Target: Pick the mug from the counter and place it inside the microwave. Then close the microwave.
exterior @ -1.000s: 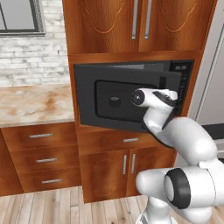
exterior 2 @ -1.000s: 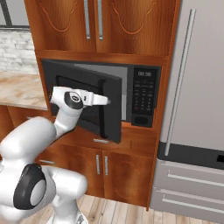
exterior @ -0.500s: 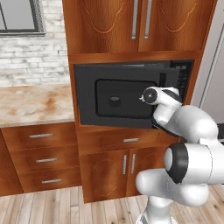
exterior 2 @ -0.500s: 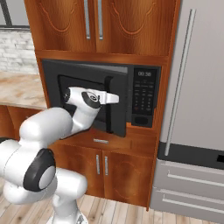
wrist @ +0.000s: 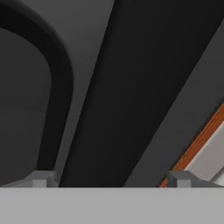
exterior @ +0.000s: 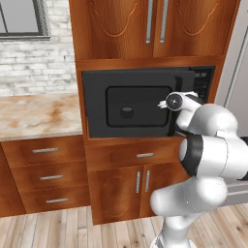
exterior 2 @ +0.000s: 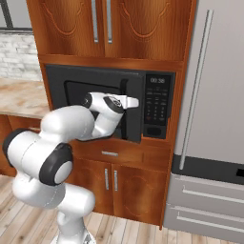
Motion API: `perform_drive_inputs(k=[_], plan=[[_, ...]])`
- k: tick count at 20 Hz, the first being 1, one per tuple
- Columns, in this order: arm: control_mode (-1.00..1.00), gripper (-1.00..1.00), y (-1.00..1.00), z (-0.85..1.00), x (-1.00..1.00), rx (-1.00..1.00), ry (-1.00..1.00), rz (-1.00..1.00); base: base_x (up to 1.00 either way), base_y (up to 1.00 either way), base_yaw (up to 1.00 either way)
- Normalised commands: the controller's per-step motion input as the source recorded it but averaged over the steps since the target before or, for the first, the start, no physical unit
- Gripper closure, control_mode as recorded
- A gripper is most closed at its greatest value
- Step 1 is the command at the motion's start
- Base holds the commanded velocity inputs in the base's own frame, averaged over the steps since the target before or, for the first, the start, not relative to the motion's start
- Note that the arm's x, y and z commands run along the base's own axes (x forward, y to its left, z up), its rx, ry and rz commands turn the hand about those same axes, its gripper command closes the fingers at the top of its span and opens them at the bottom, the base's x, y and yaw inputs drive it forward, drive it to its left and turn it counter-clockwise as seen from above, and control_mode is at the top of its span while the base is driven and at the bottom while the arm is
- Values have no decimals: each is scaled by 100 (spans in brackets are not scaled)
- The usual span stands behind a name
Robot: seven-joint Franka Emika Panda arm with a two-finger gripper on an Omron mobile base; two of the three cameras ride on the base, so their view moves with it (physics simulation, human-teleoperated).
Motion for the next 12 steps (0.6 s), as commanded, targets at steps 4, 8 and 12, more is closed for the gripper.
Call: perform_drive_inputs(k=[4, 8, 12], plan=[[-100, -100, -17, 0, 35, 1, 0, 7, 0, 0, 0], [-100, -100, -14, 0, 30, 3, 0, 8, 0, 0, 0], [-100, -100, -17, 4, 34, 3, 0, 8, 0, 0, 0]])
